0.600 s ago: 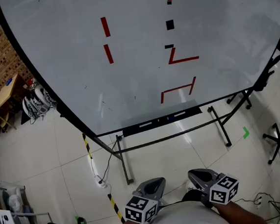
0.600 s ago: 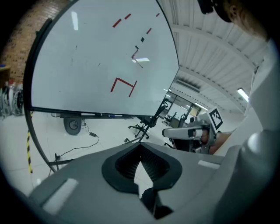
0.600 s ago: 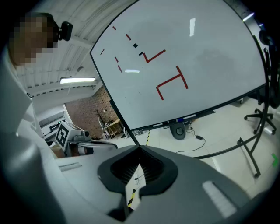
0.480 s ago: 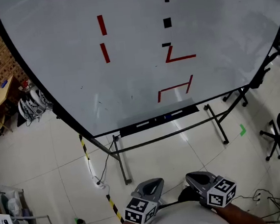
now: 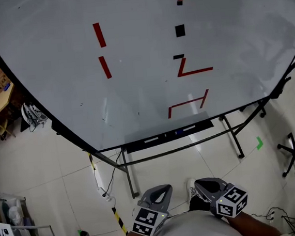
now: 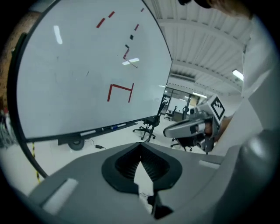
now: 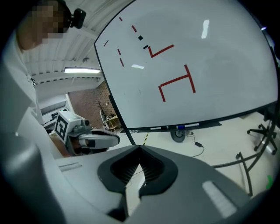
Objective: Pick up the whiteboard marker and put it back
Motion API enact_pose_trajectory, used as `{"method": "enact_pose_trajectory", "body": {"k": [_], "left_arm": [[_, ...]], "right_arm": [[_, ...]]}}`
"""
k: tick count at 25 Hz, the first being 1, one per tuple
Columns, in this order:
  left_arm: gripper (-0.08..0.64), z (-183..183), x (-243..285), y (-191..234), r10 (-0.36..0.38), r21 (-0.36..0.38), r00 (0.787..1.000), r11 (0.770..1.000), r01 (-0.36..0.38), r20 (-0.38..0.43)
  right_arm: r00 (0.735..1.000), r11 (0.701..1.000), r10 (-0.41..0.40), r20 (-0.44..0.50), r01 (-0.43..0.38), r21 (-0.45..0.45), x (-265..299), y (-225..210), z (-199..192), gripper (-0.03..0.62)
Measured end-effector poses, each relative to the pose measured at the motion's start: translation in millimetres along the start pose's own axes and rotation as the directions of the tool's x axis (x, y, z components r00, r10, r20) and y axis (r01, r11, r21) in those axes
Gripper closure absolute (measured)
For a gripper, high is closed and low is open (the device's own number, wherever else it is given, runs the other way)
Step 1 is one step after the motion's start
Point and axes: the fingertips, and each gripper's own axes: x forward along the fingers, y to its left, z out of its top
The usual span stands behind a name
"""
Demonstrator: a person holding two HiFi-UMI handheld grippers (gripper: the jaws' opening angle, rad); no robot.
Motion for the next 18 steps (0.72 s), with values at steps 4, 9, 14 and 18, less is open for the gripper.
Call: {"method": "enact_pose_trajectory", "body": {"k": [4, 9, 14, 18], "left_arm": [[0.543, 21.6, 29.8, 12.6, 0.079, 0.095, 0.997, 0.992, -0.078, 0.000], [0.543, 48.3, 69.2, 38.1, 0.191, 0.076, 0.982, 0.979, -0.190, -0.009], [0.543, 67.4, 93.0, 54.6, 0.290, 0.092, 0.957, 0.954, -0.287, -0.027], [0.543, 65.0, 106.6, 59.6, 0.341, 0.158, 0.938, 0.932, -0.327, -0.070]], "right_arm": [[0.998, 0.995, 0.065, -0.007, -0.065, -0.073, 18.2, -31.1, 32.1, 0.591], [0.989, 0.977, 0.143, -0.036, -0.146, -0.158, 35.3, -75.8, 66.6, 0.591], [0.974, 0.954, 0.211, -0.078, -0.222, -0.201, 33.8, -105.2, 81.1, 0.591], [0.969, 0.956, 0.231, -0.090, -0.243, -0.164, 34.1, -122.8, 79.3, 0.591]]}}
